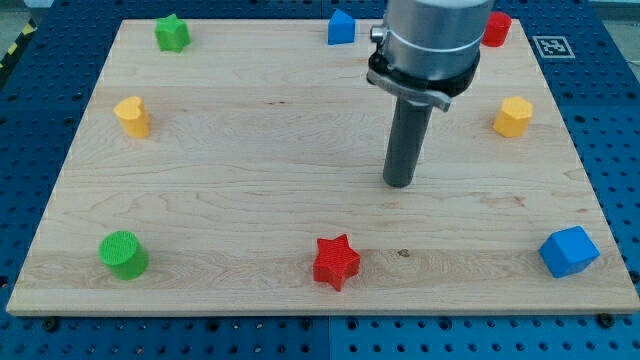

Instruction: Slide red star towards center

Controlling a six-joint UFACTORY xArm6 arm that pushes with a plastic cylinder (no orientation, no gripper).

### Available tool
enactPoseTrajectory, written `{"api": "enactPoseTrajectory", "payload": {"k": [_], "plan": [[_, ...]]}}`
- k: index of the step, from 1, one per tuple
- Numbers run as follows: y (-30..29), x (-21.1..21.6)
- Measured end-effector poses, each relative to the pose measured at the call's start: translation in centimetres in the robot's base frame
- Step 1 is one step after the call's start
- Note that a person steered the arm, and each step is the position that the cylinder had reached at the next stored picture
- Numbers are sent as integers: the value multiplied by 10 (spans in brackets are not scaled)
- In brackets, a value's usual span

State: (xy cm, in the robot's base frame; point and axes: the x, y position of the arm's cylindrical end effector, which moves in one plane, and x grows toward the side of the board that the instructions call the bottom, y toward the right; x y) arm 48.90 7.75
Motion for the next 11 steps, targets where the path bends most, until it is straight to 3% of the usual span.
{"api": "enactPoseTrajectory", "payload": {"k": [2, 3, 4, 5, 8, 9, 11], "plan": [[36, 62], [34, 119], [8, 128], [-53, 114], [-107, 114], [-109, 100], [-106, 28]]}}
